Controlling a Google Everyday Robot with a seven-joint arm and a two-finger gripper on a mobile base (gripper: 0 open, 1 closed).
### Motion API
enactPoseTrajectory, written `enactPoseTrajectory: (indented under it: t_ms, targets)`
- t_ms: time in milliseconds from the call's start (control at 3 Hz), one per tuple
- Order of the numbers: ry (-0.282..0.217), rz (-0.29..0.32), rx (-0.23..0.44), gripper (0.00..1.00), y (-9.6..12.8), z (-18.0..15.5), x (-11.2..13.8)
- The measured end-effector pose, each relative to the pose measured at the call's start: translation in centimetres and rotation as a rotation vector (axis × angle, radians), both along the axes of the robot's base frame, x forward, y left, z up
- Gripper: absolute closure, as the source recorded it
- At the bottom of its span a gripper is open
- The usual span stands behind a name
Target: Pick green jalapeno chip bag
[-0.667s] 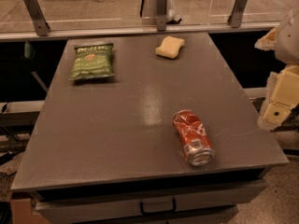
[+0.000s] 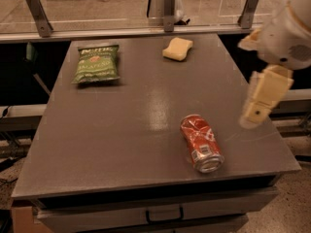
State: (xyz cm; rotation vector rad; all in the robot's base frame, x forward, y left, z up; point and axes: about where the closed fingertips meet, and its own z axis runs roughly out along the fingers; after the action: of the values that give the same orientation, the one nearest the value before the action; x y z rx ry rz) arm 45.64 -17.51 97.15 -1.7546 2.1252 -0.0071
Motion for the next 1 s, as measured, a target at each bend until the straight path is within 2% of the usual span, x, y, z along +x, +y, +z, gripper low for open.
enactPoseTrajectory:
  t_ms: [333, 667, 1000]
  targets:
    - [-0.037, 0.083, 0.139, 0.00, 6.4, -0.2, 4.6]
    - [-0.077, 0.135, 0.244, 0.00, 12.6, 0.4, 9.0]
    - [-0.092, 0.153, 0.276, 0.00, 14.6, 0.7, 10.4]
